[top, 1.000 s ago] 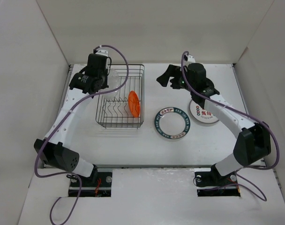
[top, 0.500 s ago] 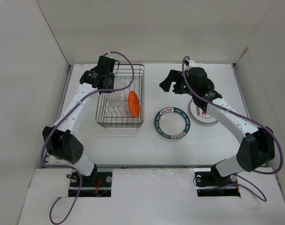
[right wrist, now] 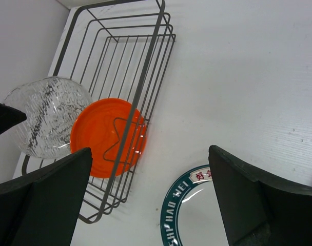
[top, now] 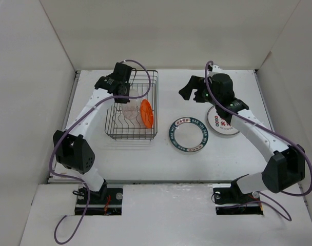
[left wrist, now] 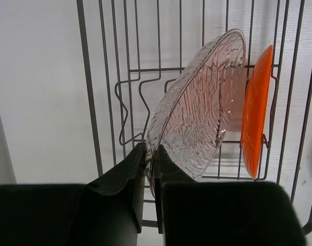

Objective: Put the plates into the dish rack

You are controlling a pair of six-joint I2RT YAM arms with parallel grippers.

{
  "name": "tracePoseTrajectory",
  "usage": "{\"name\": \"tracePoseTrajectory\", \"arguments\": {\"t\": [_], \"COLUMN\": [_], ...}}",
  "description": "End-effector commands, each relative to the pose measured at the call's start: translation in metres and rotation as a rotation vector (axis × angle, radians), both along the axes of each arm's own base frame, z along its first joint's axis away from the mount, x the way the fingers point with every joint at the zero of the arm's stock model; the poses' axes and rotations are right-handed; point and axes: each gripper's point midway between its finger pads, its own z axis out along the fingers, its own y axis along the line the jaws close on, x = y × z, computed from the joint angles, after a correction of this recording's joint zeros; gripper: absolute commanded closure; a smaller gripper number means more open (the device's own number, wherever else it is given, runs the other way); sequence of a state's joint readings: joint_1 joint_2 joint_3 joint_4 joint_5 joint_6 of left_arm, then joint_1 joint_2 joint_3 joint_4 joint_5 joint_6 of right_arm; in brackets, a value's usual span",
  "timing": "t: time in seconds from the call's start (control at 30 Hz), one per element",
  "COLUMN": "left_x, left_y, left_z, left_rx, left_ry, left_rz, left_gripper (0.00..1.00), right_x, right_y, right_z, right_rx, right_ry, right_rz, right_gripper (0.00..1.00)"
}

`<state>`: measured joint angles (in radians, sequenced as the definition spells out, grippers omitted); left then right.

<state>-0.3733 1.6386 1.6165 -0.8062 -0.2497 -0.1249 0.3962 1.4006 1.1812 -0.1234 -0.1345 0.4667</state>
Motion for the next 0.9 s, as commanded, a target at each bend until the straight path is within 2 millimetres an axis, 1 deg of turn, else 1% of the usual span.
{"name": "tracePoseTrajectory", "arguments": {"t": [0.0,0.03,0.1,0.13,0.17,0.2,0.23,0.3,0.33,0.37,0.4,0.43,0.47,0.5,0.53,0.63,0.67,0.7,0.77,0.83,0.87], "left_x": [0.002,0.003,0.002,0.005,0.005,0.005,0.007,0.006,0.006,0.005,0.005,0.003,0.003,0.002,0.001,0.001,-0.001,-0.001,-0.001,-0.003,-0.004], "left_y": [0.0,-0.005,-0.007,-0.008,-0.009,-0.01,-0.013,-0.012,-0.012,-0.016,-0.016,-0.016,-0.016,-0.02,-0.019,-0.019,-0.023,-0.023,-0.025,-0.03,-0.032], "left_z": [0.01,0.01,0.012,0.012,0.016,0.015,0.014,0.016,0.016,0.016,0.016,0.012,0.012,0.012,0.008,0.008,0.008,0.008,0.008,0.008,0.008], "left_rx": [-0.003,-0.028,-0.037,-0.036,-0.045,-0.041,-0.054,-0.054,-0.054,-0.054,-0.054,-0.05,-0.05,-0.05,-0.046,-0.046,-0.046,-0.046,-0.053,-0.06,-0.064], "left_ry": [-0.029,-0.023,-0.021,-0.02,-0.022,-0.013,-0.008,-0.007,-0.007,-0.006,-0.006,0.003,0.004,0.004,0.014,0.014,0.014,0.014,0.017,0.02,0.025], "left_rz": [0.024,0.017,0.011,0.011,0.006,0.006,0.007,0.007,0.007,-0.004,-0.004,-0.004,-0.004,-0.014,-0.014,-0.014,-0.025,-0.025,-0.03,-0.044,-0.059], "left_gripper": [1.0,1.0,1.0,1.0,1.0,1.0,1.0,1.0,1.0,1.0,1.0,1.0,1.0,1.0,1.0,1.0,1.0,1.0,1.0,0.92,0.89], "right_x": [-0.001,0.001,0.001,0.001,0.001,0.001,0.0,0.001,0.003,0.003,0.003,0.002,0.002,0.002,0.002,0.002,0.002,0.002,0.002,0.002,0.003], "right_y": [-0.004,-0.007,-0.007,-0.007,-0.007,-0.007,-0.007,-0.008,-0.01,-0.01,-0.01,-0.01,-0.01,-0.01,-0.01,-0.01,-0.01,-0.008,-0.008,-0.008,-0.008], "right_z": [0.015,0.015,0.015,0.015,0.015,0.015,0.011,0.011,0.007,0.007,0.007,0.003,0.003,0.003,0.003,0.003,0.003,-0.001,-0.001,-0.001,-0.005], "right_rx": [0.005,0.005,0.005,0.005,0.005,0.005,0.001,-0.006,-0.007,-0.007,-0.007,-0.011,-0.011,-0.011,-0.011,-0.011,-0.011,-0.011,-0.011,-0.011,-0.015], "right_ry": [-0.051,-0.051,-0.051,-0.051,-0.051,-0.051,-0.042,-0.047,-0.037,-0.037,-0.037,-0.029,-0.029,-0.029,-0.029,-0.029,-0.029,-0.019,-0.019,-0.019,-0.011], "right_rz": [-0.001,-0.01,-0.01,-0.01,-0.01,-0.01,-0.01,-0.007,-0.008,-0.008,-0.008,-0.008,-0.008,-0.008,-0.008,-0.008,-0.008,0.001,0.001,0.001,0.001], "right_gripper": [0.01,0.01,0.01,0.01,0.01,0.01,0.01,0.01,0.01,0.01,0.01,0.01,0.01,0.01,0.01,0.01,0.01,0.01,0.01,0.01,0.01]}}
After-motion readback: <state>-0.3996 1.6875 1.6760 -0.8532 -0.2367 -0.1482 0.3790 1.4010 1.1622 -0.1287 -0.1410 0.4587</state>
